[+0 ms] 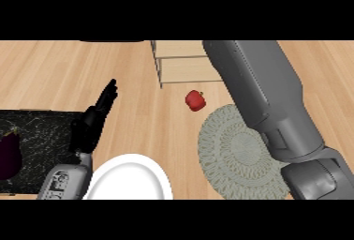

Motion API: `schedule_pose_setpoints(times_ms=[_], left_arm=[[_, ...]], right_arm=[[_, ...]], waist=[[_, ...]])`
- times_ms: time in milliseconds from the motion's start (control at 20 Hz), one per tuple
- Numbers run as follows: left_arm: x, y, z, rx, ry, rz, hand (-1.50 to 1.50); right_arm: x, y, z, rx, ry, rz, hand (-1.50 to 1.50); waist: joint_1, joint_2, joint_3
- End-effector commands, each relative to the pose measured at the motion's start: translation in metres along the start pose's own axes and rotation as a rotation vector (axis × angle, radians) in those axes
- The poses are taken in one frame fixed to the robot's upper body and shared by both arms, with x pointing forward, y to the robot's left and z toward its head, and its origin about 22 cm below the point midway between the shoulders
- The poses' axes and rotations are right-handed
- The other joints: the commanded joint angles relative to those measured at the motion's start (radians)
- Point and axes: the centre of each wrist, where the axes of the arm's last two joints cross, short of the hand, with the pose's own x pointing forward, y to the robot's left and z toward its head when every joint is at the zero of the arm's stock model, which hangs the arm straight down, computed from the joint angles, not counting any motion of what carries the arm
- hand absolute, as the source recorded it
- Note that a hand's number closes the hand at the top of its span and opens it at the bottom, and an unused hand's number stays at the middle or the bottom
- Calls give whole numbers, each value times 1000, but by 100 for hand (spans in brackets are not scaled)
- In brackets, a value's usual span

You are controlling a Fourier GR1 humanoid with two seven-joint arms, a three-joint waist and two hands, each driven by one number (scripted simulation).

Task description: Pick the can from the placemat and place it in the tiered shelf

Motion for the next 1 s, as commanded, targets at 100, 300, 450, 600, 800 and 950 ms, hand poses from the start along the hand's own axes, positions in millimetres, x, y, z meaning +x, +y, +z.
schedule_pose_setpoints(times_ms=[100, 300, 450, 600, 800, 950], left_arm=[[-8, -19, 3, 13, 8, -4, 0], [-7, -8, 9, 32, 17, 9, 0], [-11, 5, 8, 8, 20, -1, 0], [5, 14, -1, 40, 26, -5, 0], [-9, 5, 13, 55, 23, -5, 0], [-6, 6, 9, 51, 49, 12, 0]], right_arm=[[10, -18, -6, -37, 13, -126, -150], [22, -54, -30, -136, 63, -326, -150], [32, -74, -48, -217, 114, -367, -150], [28, -103, -59, -233, 185, -351, -150], [5, -134, -63, -186, 314, -298, -150], [-12, -160, -71, -157, 362, -244, -150]], waist=[[-4, -1, 0], [-15, -8, 1], [-16, -7, 0], [-34, -14, 0], [-51, -22, 1], [-65, -24, 1]])
